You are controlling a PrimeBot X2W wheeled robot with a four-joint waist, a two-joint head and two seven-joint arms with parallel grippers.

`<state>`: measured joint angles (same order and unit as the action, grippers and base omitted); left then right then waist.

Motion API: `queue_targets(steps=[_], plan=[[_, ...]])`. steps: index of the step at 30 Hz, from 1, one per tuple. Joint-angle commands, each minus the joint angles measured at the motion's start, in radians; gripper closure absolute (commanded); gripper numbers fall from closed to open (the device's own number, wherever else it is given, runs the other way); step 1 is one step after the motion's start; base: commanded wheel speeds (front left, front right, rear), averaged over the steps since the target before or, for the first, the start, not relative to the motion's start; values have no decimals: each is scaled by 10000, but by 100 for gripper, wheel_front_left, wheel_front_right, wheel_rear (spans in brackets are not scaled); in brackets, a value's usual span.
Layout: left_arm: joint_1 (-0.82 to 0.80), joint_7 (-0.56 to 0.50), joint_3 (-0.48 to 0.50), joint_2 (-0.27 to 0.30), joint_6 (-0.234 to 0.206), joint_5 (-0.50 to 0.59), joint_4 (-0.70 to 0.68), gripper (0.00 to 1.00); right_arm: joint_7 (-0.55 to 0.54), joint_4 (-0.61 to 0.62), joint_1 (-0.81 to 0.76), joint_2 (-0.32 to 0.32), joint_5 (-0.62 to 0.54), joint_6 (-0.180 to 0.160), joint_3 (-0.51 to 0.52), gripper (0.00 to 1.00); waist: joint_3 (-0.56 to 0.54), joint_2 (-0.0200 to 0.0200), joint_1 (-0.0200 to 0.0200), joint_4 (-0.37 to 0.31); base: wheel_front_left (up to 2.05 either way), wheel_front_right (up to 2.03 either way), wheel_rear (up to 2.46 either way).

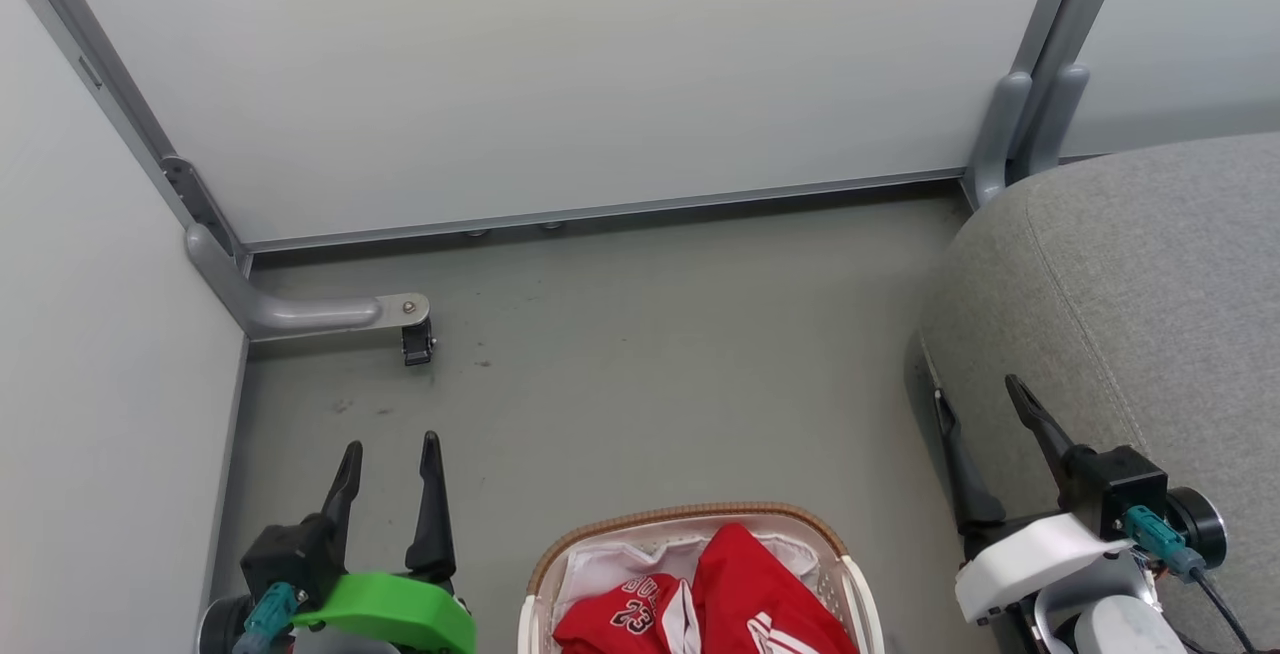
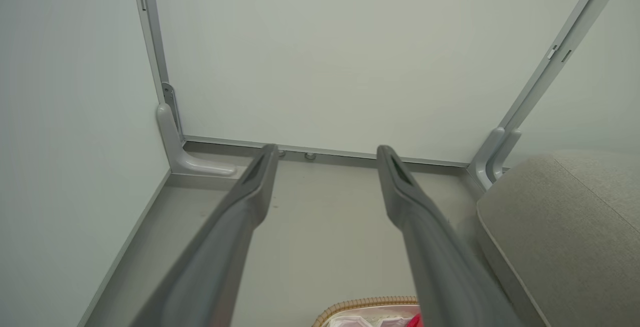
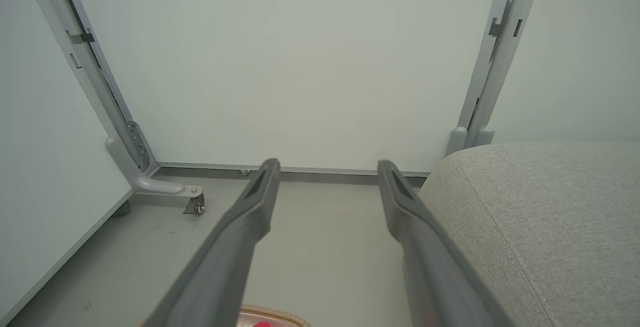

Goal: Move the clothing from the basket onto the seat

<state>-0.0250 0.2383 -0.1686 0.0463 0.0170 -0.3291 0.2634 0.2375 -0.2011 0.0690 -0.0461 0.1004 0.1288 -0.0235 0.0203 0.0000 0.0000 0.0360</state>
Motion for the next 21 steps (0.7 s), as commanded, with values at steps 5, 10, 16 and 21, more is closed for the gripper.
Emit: queue_targets(steps=[5,10,16,21], plan=[[202,134,-35,62,-66,437,67,0,149,-71,-183,-62,-521,31,-41,0,-27,0,0,28,0,0,0],[257,221,-45,66,-55,723,125,0,233,-24,-198,-66,-732,33,1,0,-32,0,0,43,0,0,0],[322,280,-59,68,-75,807,181,0,294,-9,-241,-68,-866,21,-26,0,-29,0,0,51,0,0,0],[310,278,-70,68,-77,757,223,0,294,-2,-224,-68,-884,21,-37,0,-19,0,0,53,0,0,0]])
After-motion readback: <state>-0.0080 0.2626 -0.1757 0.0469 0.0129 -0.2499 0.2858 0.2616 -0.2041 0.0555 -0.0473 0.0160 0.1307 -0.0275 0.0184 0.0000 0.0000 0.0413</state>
